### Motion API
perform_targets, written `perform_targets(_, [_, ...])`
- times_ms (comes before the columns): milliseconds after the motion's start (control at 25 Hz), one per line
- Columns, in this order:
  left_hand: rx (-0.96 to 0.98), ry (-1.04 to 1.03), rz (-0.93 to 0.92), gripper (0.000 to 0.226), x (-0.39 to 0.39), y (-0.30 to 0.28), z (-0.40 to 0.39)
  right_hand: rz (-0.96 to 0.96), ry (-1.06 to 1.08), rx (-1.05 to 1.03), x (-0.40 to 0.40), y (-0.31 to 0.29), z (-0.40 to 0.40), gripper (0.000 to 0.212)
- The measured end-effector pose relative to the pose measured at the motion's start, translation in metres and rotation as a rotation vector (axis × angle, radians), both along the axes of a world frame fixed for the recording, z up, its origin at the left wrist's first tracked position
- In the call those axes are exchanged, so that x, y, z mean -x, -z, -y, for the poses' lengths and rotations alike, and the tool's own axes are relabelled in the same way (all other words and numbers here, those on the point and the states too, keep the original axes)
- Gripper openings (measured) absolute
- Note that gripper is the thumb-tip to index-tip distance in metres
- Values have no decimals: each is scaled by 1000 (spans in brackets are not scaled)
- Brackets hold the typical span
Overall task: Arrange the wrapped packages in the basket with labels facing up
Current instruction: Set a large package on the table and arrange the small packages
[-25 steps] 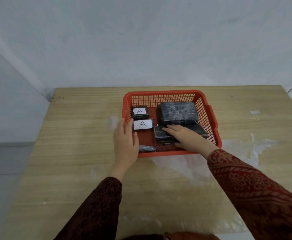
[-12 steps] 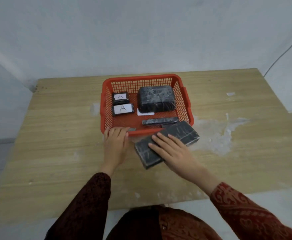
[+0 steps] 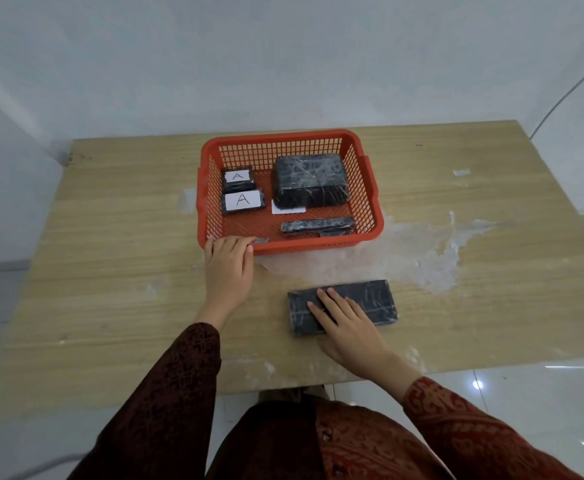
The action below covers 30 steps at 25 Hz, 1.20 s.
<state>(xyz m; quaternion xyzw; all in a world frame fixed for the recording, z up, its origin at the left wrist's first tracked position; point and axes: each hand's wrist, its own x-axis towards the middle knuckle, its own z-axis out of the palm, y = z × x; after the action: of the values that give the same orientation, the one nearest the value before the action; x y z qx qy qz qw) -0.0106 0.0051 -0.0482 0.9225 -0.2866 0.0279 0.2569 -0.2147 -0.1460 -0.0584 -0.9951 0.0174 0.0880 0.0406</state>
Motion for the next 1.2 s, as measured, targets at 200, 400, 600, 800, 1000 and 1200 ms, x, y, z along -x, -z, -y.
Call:
perform_targets(200, [26, 9, -4, 32, -1, 2, -2, 248, 54, -272, -57, -39, 13, 25])
perform_targets(400, [62, 85, -71, 28, -9, -2, -6, 291, 147, -340, -147, -58, 35, 21])
perform_targets(600, [277, 51, -87, 24, -32, -15, -18, -39, 78, -167, -208, -44, 50, 41])
perform_targets(800, [288, -100, -144, 36, -67, -14, -17, -208, 199, -78, -214, -27, 72, 54])
perform_targets(1000, [399, -91, -318, 57, -81, -3, -8, -197, 162, -159, -216, -26, 83, 35])
perform_targets(1200, [459, -87, -325, 56, -82, 7, -10, -123, 87, -492, -244, -33, 64, 25])
